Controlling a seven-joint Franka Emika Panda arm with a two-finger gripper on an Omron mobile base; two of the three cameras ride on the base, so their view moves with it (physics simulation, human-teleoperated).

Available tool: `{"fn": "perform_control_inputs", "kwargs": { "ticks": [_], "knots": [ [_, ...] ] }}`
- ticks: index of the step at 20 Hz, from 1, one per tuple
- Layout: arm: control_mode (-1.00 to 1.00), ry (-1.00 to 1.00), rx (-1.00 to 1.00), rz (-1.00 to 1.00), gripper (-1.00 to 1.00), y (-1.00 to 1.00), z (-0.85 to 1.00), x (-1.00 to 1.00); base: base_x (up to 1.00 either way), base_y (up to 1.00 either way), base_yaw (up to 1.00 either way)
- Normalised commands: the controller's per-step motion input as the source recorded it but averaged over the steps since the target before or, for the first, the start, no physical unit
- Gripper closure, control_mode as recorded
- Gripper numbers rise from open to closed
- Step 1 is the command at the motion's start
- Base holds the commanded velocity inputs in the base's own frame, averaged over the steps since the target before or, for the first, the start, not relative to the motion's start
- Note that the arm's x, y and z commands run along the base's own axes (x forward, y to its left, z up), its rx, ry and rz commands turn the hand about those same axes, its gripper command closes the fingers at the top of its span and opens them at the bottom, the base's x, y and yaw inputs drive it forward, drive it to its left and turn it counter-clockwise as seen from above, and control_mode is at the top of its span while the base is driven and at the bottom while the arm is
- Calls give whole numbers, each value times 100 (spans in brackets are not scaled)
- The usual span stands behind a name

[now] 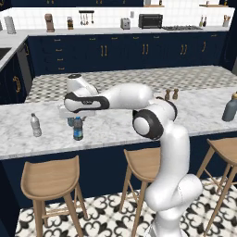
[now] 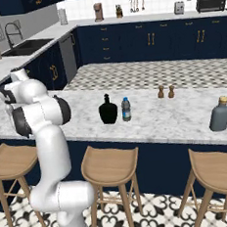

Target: Move the plastic bottles in the middle to the plastics group, and the glass bottles in the middle to the glass group.

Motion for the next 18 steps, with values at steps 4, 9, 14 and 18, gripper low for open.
{"fn": "perform_control_inputs", "kwargs": {
  "ticks": [4,9,14,18],
  "knots": [
    [-100,0,0,-4,100,44,0,32,0,0,0],
    [-100,0,0,-5,100,15,-16,13,0,0,0],
    [-100,0,0,-4,100,0,-29,0,0,0,0],
    [-100,0,0,-3,-100,0,-19,0,0,0,0]
  ]
}}
